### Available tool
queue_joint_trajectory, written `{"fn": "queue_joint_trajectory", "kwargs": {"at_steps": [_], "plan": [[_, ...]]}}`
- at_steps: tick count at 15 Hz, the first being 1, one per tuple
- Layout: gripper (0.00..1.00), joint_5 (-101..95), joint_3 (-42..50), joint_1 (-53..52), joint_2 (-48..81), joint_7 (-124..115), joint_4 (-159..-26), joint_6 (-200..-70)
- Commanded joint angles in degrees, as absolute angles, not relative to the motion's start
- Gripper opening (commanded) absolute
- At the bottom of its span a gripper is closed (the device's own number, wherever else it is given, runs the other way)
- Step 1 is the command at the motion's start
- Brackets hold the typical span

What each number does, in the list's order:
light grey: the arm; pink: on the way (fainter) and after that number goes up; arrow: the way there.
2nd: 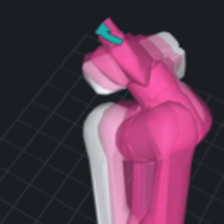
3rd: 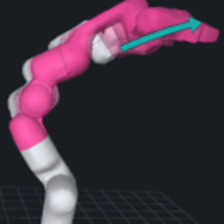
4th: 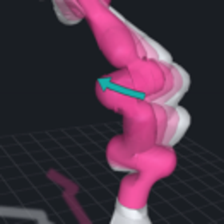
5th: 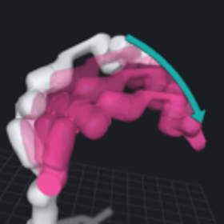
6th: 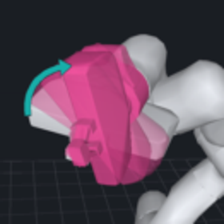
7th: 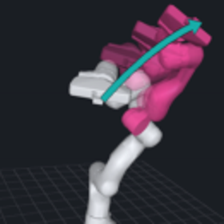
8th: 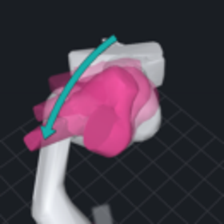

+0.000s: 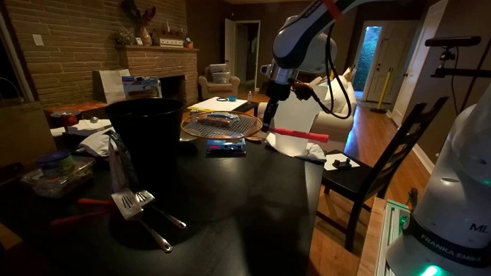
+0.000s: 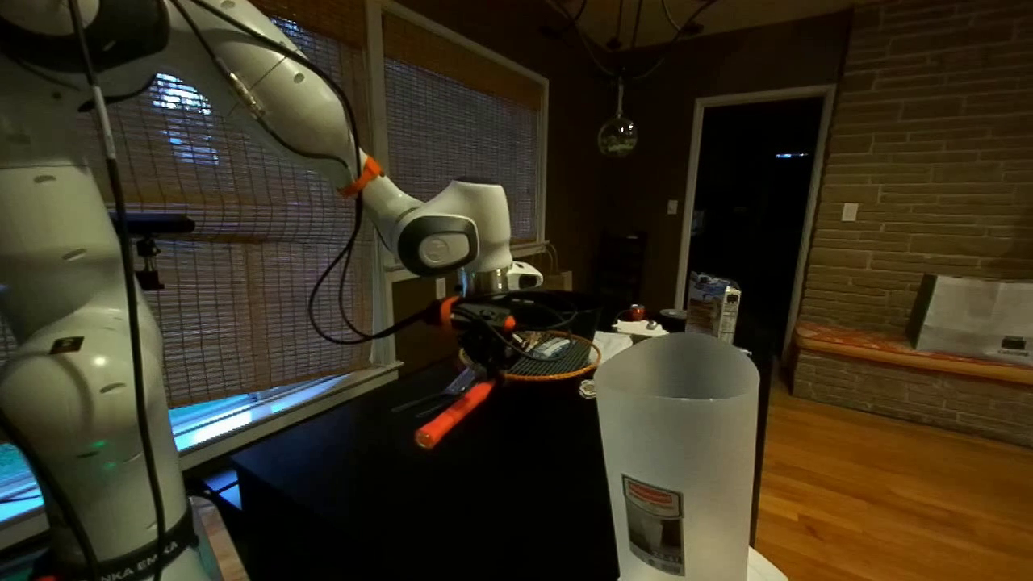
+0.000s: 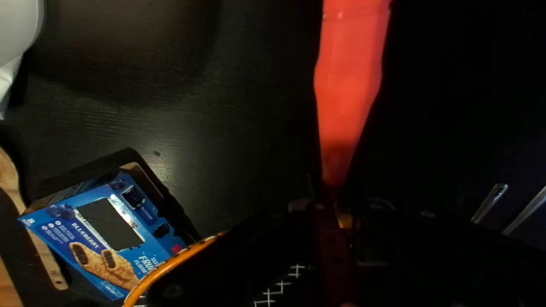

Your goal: Use the tennis racket to move the object

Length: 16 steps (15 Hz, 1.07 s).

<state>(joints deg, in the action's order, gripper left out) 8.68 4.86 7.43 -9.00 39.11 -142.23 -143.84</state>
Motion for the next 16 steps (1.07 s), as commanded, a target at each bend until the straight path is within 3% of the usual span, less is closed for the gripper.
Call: {"fn": "queue_joint_trajectory", "kwargs": {"at_steps": [1, 16], "plan": [[0.03, 7.0, 6.3, 5.9, -10.9, 37.1, -140.8, -141.6], [0.03, 6.7, 6.7, 5.4, -10.7, 35.0, -136.4, -138.6]]}}
